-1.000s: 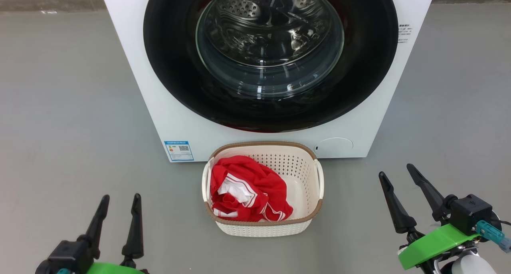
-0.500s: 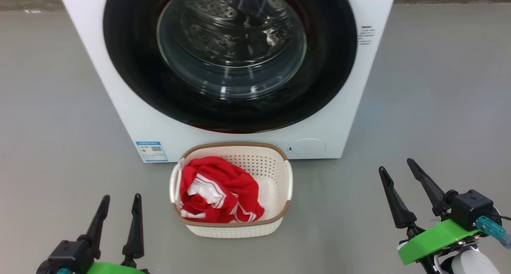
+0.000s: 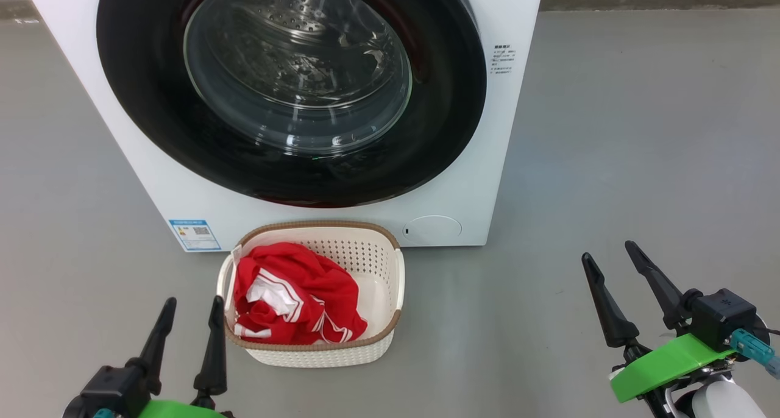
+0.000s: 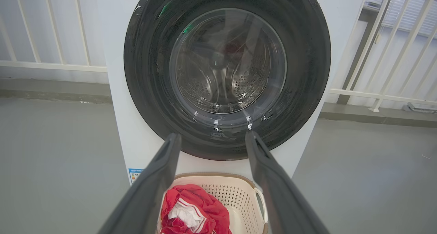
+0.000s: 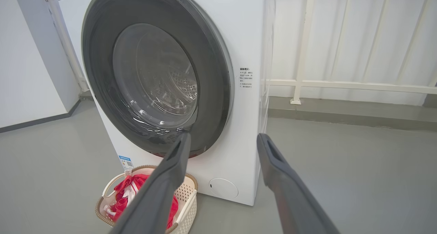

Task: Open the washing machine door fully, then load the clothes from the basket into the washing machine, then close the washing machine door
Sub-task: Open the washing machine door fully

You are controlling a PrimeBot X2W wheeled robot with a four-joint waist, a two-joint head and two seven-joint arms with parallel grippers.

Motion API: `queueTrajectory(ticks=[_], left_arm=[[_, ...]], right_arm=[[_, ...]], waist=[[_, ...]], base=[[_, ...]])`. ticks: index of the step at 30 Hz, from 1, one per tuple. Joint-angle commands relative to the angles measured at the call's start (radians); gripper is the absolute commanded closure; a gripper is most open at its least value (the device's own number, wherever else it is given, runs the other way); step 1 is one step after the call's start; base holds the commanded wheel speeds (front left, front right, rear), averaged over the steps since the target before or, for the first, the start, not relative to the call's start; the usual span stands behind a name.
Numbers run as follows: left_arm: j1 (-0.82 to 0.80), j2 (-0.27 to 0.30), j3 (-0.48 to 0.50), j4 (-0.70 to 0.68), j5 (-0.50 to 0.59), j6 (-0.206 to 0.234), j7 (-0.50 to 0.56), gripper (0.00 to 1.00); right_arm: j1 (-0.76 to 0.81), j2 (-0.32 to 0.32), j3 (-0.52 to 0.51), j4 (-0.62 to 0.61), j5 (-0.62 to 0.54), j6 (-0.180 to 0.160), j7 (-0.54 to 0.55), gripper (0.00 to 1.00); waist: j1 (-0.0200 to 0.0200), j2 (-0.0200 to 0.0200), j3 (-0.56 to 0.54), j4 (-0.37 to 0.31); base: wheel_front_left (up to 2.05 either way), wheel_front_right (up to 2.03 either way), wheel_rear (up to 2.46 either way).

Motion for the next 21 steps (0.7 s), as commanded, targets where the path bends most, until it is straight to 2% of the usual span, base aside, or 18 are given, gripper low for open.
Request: queueTrajectory(ticks=[1, 21], left_arm=[[-0.043, 0.015, 0.031, -0.018, -0.009, -0.003, -0.009, 0.00], [-0.040, 0.015, 0.032, -0.014, -0.001, -0.003, -0.009, 0.00]], right_arm=[[-0.027, -0.013, 0.020, -0.025, 0.004, -0.001, -0.012, 0.00], [-0.027, -0.018, 0.027, -0.022, 0.010, -0.001, -0.012, 0.00]], waist=[[0.0000, 0.0000, -0.001, 0.001], [0.0000, 0.0000, -0.007, 0.003]], base=[[0.02, 0.02, -0.04], [0.00, 0.00, 0.00]])
